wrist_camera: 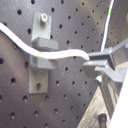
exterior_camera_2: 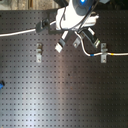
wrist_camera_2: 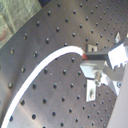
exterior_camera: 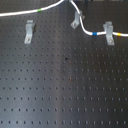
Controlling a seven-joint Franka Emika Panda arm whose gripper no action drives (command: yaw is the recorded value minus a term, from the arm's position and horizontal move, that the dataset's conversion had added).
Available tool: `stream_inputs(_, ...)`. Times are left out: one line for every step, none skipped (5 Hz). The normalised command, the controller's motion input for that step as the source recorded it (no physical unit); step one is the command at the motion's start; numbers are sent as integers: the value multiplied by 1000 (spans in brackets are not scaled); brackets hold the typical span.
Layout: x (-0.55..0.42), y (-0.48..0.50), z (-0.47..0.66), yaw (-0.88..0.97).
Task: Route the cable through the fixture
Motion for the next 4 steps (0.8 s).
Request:
stream_inputs(55,180,334,-385)
stream_inputs(74,214,357,-431)
stream_inputs(127,254,393,-422)
stream_inputs(290,344,418,-285)
